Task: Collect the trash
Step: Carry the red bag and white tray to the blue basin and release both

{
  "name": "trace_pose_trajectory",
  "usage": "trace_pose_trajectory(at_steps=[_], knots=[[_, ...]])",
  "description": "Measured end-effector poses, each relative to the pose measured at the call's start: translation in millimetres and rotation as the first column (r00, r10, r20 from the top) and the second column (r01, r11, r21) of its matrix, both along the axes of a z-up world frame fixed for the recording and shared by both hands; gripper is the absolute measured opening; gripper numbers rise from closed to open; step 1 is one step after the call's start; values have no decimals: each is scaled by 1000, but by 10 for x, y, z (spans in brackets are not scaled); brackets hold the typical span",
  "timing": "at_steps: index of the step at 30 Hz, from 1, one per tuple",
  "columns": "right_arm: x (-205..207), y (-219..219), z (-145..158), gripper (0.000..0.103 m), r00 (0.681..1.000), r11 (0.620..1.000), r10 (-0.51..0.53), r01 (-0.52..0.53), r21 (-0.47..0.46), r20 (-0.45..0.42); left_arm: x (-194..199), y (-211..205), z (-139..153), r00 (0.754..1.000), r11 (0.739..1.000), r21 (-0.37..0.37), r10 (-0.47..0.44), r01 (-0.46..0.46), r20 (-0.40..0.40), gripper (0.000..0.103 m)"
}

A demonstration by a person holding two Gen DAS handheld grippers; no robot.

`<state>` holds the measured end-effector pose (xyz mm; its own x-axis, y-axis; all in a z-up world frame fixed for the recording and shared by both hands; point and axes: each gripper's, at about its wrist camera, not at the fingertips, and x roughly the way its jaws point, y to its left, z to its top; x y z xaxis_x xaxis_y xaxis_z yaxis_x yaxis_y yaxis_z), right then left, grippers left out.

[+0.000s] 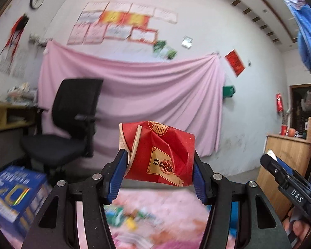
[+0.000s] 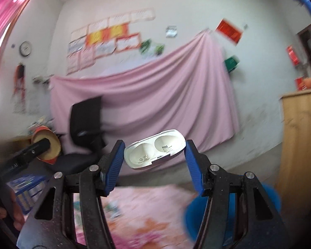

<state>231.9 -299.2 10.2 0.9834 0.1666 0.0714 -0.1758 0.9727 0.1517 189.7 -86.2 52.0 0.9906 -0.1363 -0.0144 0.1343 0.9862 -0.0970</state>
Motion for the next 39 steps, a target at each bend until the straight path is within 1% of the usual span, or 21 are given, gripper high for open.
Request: trace_pose_trajectory(at_steps=[4,6,7,10,12,14,15,16,17,18,20,22,24,26,27,30,32,34,36,37,39], knots=[[-43,-255,29,81,993,994,-108,108,12,38,89,-388,108,995,997,25,-80,78,65,53],[-47,-390,8,81,989,989,-147,146,17,34,151,-593,121,989,991,48,-127,124,73,54],[-33,-467,-16,81,986,986,-165,164,22,27,204,-746,121,986,986,64,-157,153,64,54],[-3,-674,-90,81,981,980,-196,196,34,-6,344,-1032,70,975,972,85,-223,220,25,54],[64,-810,-163,80,978,977,-206,208,44,-43,461,-1230,16,964,960,94,-264,265,-21,54],[191,-953,-269,79,975,976,-196,204,70,-105,604,-1407,-66,952,949,92,-296,303,-83,54],[257,-1008,-314,78,973,976,-190,201,78,-133,722,-1513,-119,941,943,82,-312,324,-133,54],[345,-1088,-369,77,969,975,-184,201,90,-167,820,-1561,-139,934,941,73,-316,331,-165,54],[401,-1141,-416,77,964,973,-183,206,102,-195,926,-1618,-174,921,937,54,-328,345,-209,54],[478,-1213,-475,77,956,971,-174,207,120,-236,1040,-1664,-203,903,931,29,-346,365,-254,54],[546,-1293,-577,77,942,965,-172,220,142,-288,1227,-1785,-277,861,918,-14,-376,396,-343,54],[596,-1393,-659,78,930,959,-168,231,164,-327,1422,-1902,-356,811,908,-48,-394,415,-432,54],[624,-1454,-712,78,919,954,-166,241,178,-358,1624,-2033,-462,744,893,-94,-422,441,-518,54],[636,-1488,-760,79,910,951,-169,252,180,-377,1771,-2131,-552,694,890,-123,-423,439,-582,54],[645,-1506,-778,79,907,950,-169,254,181,-386,1836,-2179,-595,664,888,-146,-427,437,-614,55],[680,-1544,-805,79,898,948,-170,261,181,-405,1978,-2236,-650,614,886,-183,-431,425,-662,58],[687,-1564,-822,80,894,947,-172,267,181,-414,2028,-2255,-666,598,887,-193,-430,419,-676,57],[695,-1579,-820,81,890,945,-175,271,182,-420,2041,-2248,-664,590,887,-190,-426,420,-686,57],[695,-1590,-815,83,890,945,-178,274,180,-420,2083,-2267,-640,592,894,-177,-409,411,-695,58],[693,-1592,-805,85,890,945,-180,275,177,-419,2032,-2170,-651,595,896,-179,-408,406,-693,58],[678,-1580,-783,89,893,946,-182,274,175,-412,2029,-2104,-601,610,902,-190,-406,389,-680,58]])
